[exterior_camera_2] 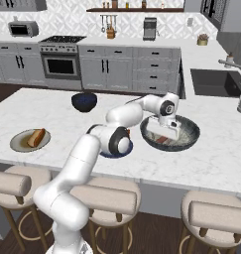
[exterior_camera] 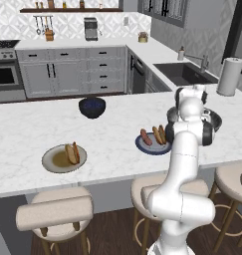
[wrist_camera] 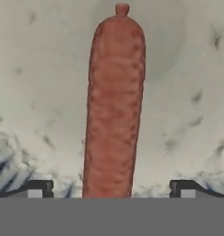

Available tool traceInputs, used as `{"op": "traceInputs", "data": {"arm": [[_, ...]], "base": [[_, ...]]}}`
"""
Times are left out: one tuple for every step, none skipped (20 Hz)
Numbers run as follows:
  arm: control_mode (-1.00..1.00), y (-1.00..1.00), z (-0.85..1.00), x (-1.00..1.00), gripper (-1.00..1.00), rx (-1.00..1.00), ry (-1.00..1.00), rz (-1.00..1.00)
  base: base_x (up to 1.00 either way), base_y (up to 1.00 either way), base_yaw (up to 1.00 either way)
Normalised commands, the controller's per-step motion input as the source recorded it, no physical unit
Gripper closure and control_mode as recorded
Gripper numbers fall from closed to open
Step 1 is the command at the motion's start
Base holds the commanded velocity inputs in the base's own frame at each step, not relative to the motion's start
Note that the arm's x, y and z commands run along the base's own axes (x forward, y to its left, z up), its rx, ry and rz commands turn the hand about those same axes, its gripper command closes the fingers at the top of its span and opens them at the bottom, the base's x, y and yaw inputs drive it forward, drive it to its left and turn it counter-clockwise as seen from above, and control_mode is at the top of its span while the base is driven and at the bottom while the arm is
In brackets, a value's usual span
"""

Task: Place one bun and one sausage from the bowl on each plate.

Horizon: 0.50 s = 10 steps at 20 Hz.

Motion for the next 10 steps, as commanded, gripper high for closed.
{"op": "traceInputs", "data": {"arm": [[-1.00,0.00,-0.27,-0.05,-1.00,0.00,0.05,0.00],[-1.00,0.00,-0.28,-0.03,-1.00,0.00,0.06,0.00],[-1.00,0.00,-0.31,-0.04,-1.00,0.00,0.03,0.00],[-1.00,0.00,-0.29,-0.01,-1.00,0.00,0.02,0.00],[-1.00,0.00,-0.29,0.00,1.00,0.00,0.01,0.00],[-1.00,0.00,-0.29,0.00,1.00,0.00,0.01,0.00],[-1.00,0.00,-0.04,0.00,1.00,0.00,0.00,0.00],[-1.00,0.00,0.00,0.00,1.00,0.00,0.01,0.00],[-1.00,0.00,0.00,0.00,1.00,0.00,0.00,0.00],[-1.00,0.00,0.00,-0.19,1.00,0.00,0.00,0.00]], "base": [[0.00,0.00,0.00],[0.00,0.00,0.00],[0.00,0.00,0.00],[0.00,0.00,0.00],[0.00,0.00,0.00],[0.00,0.00,0.00],[0.00,0.00,0.00],[0.00,0.00,0.00],[0.00,0.00,0.00],[0.00,0.00,0.00]]}}
